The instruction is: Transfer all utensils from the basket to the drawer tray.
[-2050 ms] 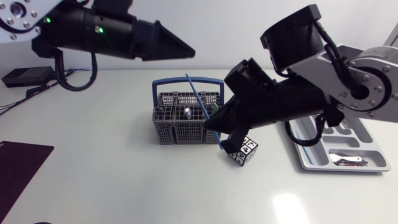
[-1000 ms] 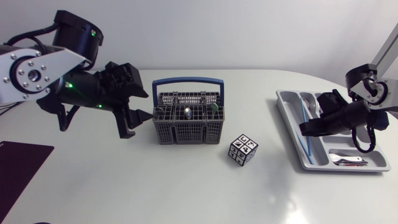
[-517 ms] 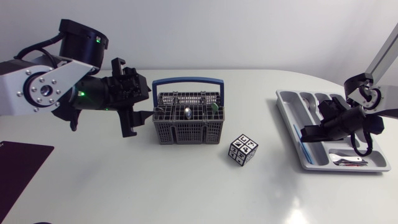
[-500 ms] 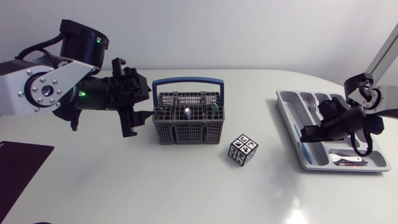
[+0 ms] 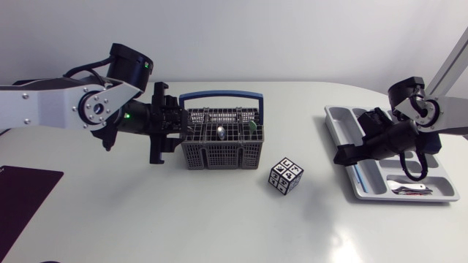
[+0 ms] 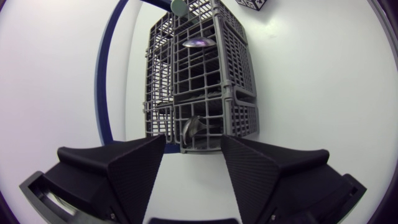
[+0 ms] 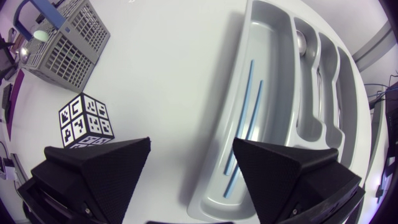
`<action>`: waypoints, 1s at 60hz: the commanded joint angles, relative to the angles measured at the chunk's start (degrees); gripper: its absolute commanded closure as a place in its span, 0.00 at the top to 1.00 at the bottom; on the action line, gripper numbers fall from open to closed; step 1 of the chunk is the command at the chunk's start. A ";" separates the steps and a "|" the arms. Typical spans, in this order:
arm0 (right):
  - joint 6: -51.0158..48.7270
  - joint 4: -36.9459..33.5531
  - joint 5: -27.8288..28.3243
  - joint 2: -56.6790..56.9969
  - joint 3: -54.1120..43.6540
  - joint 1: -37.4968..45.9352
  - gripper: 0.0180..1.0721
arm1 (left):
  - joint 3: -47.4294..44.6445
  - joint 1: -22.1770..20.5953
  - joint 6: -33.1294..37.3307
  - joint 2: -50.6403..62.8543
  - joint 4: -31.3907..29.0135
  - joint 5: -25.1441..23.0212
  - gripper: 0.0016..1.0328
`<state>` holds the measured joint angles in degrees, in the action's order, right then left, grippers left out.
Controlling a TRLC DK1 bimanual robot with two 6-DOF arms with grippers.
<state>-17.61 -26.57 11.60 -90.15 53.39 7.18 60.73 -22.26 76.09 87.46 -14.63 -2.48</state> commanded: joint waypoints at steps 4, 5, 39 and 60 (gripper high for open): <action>2.49 0.02 -1.75 1.29 -1.35 -3.05 0.93 | 3.25 -0.06 3.53 3.33 1.19 0.28 0.53; 2.84 0.11 -1.84 1.38 -1.35 -3.49 0.93 | 3.52 -0.06 3.62 3.77 1.27 0.28 0.53; 4.33 0.82 -5.09 1.56 -1.53 -9.11 0.93 | 5.98 0.64 9.69 7.64 3.12 -0.33 0.12; 4.42 0.64 -5.27 3.23 -2.76 -9.99 0.94 | 7.21 0.64 9.33 4.65 -0.66 -0.16 0.07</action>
<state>-14.52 -25.67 6.96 -88.25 52.45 -2.48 66.00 -22.13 84.07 93.80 -14.46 -2.68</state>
